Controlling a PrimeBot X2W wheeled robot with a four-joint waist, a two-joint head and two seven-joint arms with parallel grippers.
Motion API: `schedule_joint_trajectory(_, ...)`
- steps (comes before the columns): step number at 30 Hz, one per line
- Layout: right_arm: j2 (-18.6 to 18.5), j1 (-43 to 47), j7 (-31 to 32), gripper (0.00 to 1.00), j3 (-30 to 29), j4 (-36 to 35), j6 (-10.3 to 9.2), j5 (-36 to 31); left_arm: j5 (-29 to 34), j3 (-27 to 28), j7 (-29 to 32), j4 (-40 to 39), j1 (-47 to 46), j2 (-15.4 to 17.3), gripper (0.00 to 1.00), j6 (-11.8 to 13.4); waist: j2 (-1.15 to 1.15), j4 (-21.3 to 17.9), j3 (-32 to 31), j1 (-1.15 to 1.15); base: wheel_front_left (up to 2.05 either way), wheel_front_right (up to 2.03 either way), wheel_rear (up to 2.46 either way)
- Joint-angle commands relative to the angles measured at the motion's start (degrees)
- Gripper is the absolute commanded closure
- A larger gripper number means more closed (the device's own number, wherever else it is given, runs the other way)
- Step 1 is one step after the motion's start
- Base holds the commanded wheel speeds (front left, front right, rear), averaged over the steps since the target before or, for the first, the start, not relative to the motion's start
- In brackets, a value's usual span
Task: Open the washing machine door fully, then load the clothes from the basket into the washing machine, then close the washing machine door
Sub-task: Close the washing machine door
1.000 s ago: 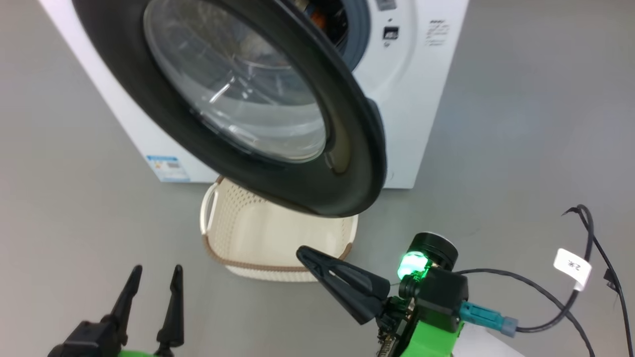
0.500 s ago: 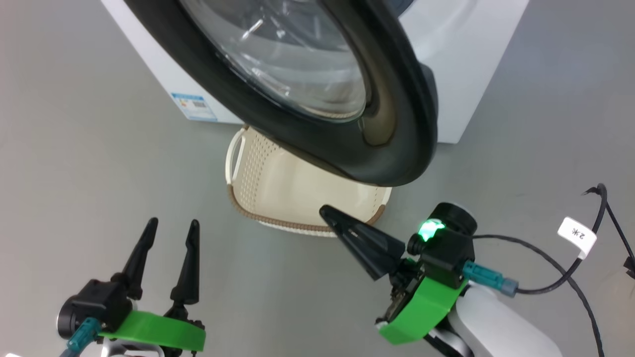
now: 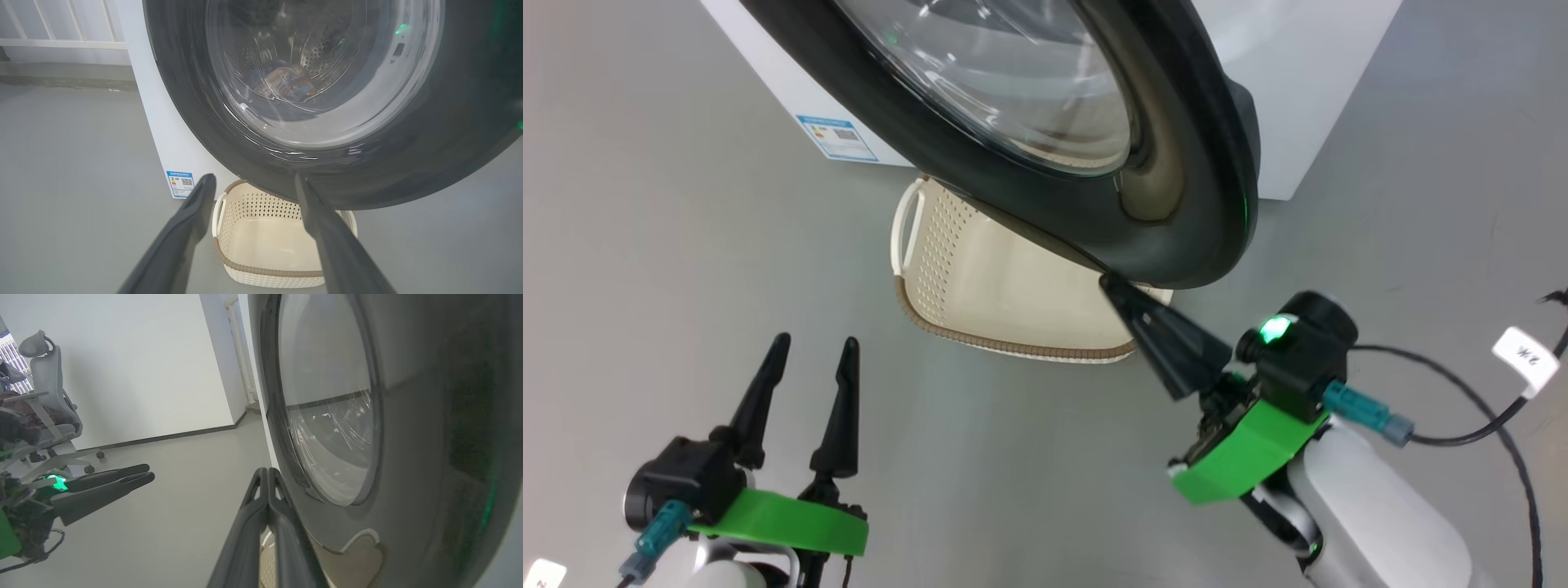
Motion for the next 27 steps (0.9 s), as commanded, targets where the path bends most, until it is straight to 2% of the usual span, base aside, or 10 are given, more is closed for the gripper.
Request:
schedule_joint_trajectory(1,1.41,-0.58,-0.27,1.0,0.19,-1.19,0.35,-0.58,-0.15,1.79,-0.37,-1.29,-1.32,0.95,0.0,-0.09,0.0,-0.3,0.33,0.0,0.0,0.0,0.0)
schedule_joint_trajectory(14,4.27,-5.3,-0.27,1.0,-9.1,0.91,0.35,-5.18,-0.6,1.26,-0.37,-1.41,-2.56,1.41,0.0,-0.09,0.0,-1.36,2.51,0.0,0.0,0.0,0.0)
schedule_joint_trajectory(27,5.11,-12.93,-0.27,1.0,-16.15,2.82,0.35,-9.72,-0.59,0.42,-0.37,-2.58,-4.38,1.57,0.0,-0.09,0.0,-1.64,6.76,0.0,0.0,0.0,0.0)
